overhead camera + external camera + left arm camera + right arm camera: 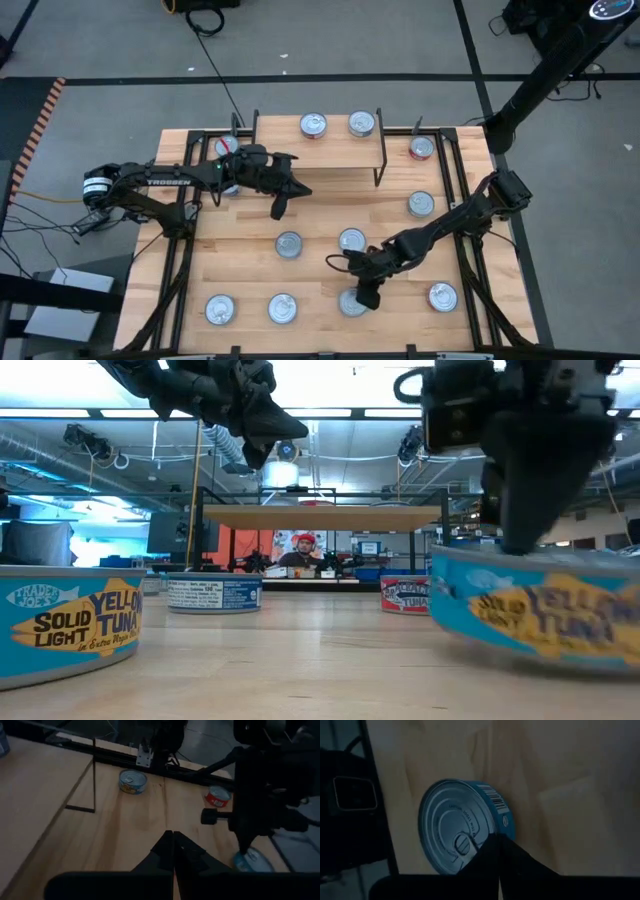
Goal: Stack canned seafood by type on shelf
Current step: Put the bottom right yellow and blue tuna can on the shelf
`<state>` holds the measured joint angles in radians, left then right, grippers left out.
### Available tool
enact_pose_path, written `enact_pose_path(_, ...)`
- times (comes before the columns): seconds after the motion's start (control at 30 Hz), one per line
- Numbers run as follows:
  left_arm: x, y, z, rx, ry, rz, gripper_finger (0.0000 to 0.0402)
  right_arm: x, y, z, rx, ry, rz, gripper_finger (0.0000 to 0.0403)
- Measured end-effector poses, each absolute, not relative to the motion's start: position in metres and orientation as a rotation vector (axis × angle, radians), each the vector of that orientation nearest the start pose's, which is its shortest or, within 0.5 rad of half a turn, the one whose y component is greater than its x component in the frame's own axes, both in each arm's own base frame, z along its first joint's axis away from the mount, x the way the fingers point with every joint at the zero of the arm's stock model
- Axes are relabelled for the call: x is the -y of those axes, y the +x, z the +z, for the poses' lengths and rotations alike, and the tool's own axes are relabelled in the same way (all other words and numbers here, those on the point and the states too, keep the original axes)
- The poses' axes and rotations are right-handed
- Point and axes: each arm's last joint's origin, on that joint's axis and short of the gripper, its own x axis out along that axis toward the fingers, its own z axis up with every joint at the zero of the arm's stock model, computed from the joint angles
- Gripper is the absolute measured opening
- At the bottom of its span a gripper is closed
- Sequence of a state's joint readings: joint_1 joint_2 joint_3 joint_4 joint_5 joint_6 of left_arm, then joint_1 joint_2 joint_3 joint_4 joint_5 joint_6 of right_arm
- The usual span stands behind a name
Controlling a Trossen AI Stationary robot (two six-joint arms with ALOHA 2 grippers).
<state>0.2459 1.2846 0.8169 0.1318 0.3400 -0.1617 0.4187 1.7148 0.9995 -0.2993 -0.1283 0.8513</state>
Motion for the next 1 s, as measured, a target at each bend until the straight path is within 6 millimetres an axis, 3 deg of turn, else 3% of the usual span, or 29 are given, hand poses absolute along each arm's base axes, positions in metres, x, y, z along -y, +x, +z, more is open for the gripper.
enact_pose_path(0.23, -0.056, 0.273, 0.265, -0.385, -0.421, -0.135, 0.0009, -0.137, 0.309, 0.189, -1.125, 0.484, -0.062, 0.0002)
enact_pose_path(0.4, -0.051, 0.269, 0.258, -0.492, -0.553, -0.192, 0.0038, -0.135, 0.312, 0.202, -1.080, 0.381, -0.167, 0.0001)
enact_pose_path(0.77, -0.024, 0.275, 0.254, -0.572, -0.709, -0.316, 0.0170, -0.123, 0.326, 0.228, -0.935, 0.246, -0.324, 0.0000)
enact_pose_path(1.0, -0.012, 0.295, 0.234, -0.617, -0.794, -0.331, 0.0256, -0.114, 0.331, 0.233, -0.901, 0.224, -0.362, 0.0000)
